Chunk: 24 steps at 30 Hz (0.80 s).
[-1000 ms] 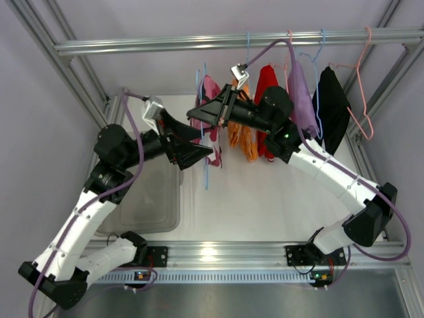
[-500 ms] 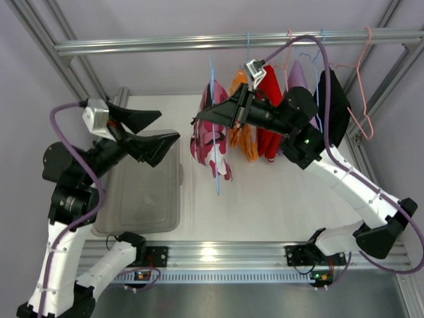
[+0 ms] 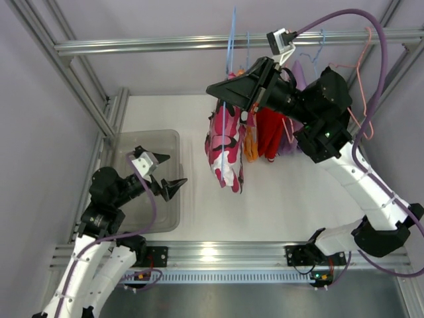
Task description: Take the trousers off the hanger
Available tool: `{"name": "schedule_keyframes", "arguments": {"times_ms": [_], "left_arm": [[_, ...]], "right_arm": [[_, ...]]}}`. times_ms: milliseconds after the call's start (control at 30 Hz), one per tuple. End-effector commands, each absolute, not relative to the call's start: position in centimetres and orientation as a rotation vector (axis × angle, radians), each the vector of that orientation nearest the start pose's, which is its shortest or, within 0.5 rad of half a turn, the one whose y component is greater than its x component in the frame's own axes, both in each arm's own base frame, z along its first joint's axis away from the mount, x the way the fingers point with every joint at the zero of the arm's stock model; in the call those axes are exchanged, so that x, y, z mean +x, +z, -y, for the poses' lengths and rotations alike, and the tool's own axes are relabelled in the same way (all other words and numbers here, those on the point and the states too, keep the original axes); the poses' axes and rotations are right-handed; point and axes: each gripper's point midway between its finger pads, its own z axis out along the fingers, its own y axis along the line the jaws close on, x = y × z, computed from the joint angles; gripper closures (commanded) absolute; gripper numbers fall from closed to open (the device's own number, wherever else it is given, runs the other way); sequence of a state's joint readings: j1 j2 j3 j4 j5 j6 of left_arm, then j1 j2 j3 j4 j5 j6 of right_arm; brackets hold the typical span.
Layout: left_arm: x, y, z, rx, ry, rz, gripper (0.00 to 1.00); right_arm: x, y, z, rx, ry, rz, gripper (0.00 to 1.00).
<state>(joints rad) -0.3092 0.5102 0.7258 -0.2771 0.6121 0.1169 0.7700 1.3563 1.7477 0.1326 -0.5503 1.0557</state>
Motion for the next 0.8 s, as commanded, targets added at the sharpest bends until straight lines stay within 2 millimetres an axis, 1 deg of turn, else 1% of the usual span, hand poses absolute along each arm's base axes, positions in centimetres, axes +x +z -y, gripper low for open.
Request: {"name": "schedule_keyframes", "arguments": {"times_ms": [0,67,100,167,233,267,300,333,367,400,433,467,500,533,567,600,633,667,733,767], "left_arm": [[20.5,33.4,16.9,0.81,-0.599,-1.273,0.01],[21.1,34.3,17.7,0.769,-0.664,-1.287,0.01],[20.4,34.3,18.8,0.81,-0.714,-1.279,0.01],[20.2,34.1,19.8,0.841,-0.734,-1.275,0.01],[19.6,33.6,21.0,0.887,-0.734,-1.255,0.01],[19.5,32.8,21.3,0.919,-0.709,-1.245,0.01],[18.8,32.5,22.2,0.95,-0.721,-1.229,0.01],[19.7,32.9,22.2,0.917,-0.671,-1.215,0.01],[19.5,32.3,23.0,0.939,-0.646,-1.206,0.01],[20.1,32.2,23.0,0.921,-0.603,-1.213,0.01],[21.5,32.3,22.8,0.879,-0.526,-1.221,0.01],[21.2,32.1,23.4,0.889,-0.525,-1.208,0.01],[21.4,32.4,23.6,0.881,-0.513,-1.191,0.01],[22.2,33.3,23.3,0.834,-0.464,-1.169,0.01],[22.3,33.5,23.7,0.821,-0.449,-1.167,0.01],[23.1,33.3,23.9,0.807,-0.408,-1.186,0.03],[24.2,33.8,23.1,0.763,-0.329,-1.192,0.05],[24.7,33.7,22.9,0.756,-0.301,-1.194,0.05],[25.2,33.7,22.6,0.759,-0.249,-1.186,0.06],[25.2,33.9,22.4,0.76,-0.236,-1.176,0.06]], "right_arm": [[14.4,66.6,-31.0,-0.5,1.827,-0.966,1.0],[15.1,66.1,-31.5,-0.499,1.814,-0.983,1.0],[15.5,65.8,-31.9,-0.494,1.812,-0.997,1.0],[16.5,65.0,-32.5,-0.469,1.814,-1.032,1.0],[17.3,64.4,-32.9,-0.454,1.815,-1.058,1.0],[17.6,64.1,-33.2,-0.447,1.819,-1.068,1.0],[17.9,63.9,-33.4,-0.443,1.821,-1.074,1.0],[18.1,63.8,-33.5,-0.439,1.82,-1.078,1.0],[18.4,63.7,-33.8,-0.431,1.824,-1.089,1.0],[18.5,63.9,-33.8,-0.429,1.823,-1.082,1.0],[18.7,63.8,-33.9,-0.431,1.823,-1.084,1.0],[18.7,63.8,-34.1,-0.429,1.825,-1.086,1.0],[18.8,63.8,-34.1,-0.428,1.827,-1.088,1.0],[18.9,63.6,-34.3,-0.429,1.83,-1.095,1.0],[18.9,63.6,-34.3,-0.428,1.831,-1.098,1.0],[19.1,63.2,-34.5,-0.425,1.832,-1.109,1.0],[19.0,63.2,-34.4,-0.429,1.833,-1.107,1.0],[19.1,63.0,-34.5,-0.428,1.832,-1.114,1.0],[19.0,62.9,-34.2,-0.428,1.826,-1.113,1.0],[19.0,62.8,-34.2,-0.428,1.825,-1.117,1.0]]}}
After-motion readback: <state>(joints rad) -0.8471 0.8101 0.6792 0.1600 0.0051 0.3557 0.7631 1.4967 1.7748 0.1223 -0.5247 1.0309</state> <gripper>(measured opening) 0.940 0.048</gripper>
